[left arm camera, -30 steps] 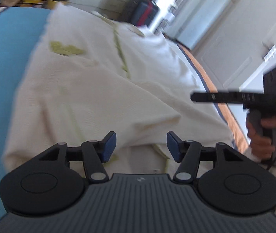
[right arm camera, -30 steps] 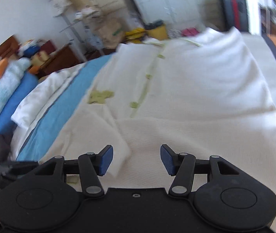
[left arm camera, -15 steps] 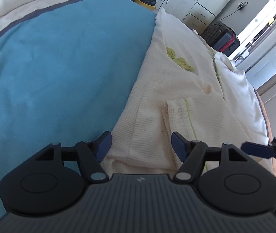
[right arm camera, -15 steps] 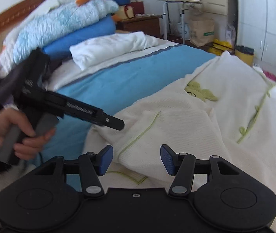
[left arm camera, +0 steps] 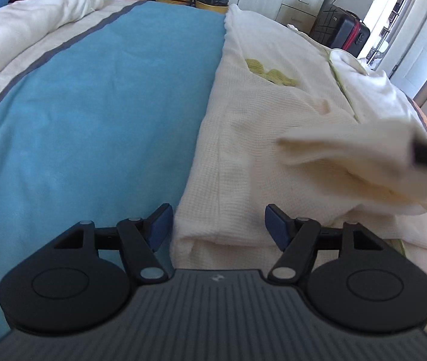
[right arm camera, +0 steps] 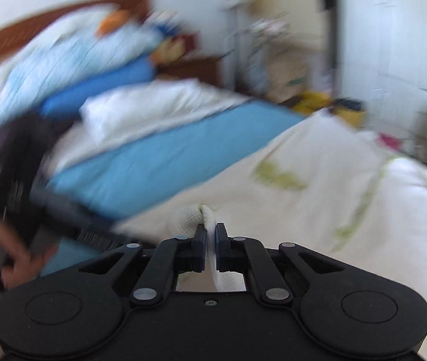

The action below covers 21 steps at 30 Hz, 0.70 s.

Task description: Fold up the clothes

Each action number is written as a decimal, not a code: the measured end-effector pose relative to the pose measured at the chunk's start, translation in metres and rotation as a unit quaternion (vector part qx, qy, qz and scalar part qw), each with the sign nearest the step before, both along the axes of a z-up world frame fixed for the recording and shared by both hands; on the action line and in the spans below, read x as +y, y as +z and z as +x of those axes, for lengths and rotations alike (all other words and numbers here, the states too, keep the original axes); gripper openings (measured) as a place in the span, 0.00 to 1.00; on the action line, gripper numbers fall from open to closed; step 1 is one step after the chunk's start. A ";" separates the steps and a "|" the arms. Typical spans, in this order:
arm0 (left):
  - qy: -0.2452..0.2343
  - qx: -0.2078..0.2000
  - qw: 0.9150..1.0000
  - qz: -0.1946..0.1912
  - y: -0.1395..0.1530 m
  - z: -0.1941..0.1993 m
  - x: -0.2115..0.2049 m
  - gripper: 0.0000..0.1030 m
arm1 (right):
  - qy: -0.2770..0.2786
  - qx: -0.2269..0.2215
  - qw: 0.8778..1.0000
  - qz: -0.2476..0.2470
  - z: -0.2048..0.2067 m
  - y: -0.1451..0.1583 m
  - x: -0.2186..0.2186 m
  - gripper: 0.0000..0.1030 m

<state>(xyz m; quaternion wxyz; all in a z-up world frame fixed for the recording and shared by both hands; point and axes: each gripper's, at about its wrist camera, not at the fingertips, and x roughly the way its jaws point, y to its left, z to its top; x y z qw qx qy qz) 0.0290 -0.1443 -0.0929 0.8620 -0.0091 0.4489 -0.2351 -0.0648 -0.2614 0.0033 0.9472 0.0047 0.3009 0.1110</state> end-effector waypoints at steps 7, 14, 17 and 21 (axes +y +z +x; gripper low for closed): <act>0.033 0.005 0.999 0.010 -0.004 0.009 0.007 0.65 | -0.268 -0.015 0.963 0.032 -0.053 0.029 -0.103 0.08; 0.008 -0.036 0.998 -0.060 0.016 0.000 0.011 0.65 | -0.167 0.041 0.979 0.113 -0.057 0.008 -0.098 0.26; -0.049 -0.081 0.994 -0.061 0.027 -0.014 -0.002 0.65 | -0.067 0.063 0.995 0.046 -0.030 -0.007 -0.054 0.52; -0.113 -0.087 0.986 -0.080 0.029 -0.023 -0.013 0.65 | 0.024 0.060 0.997 -0.051 0.005 -0.012 -0.015 0.67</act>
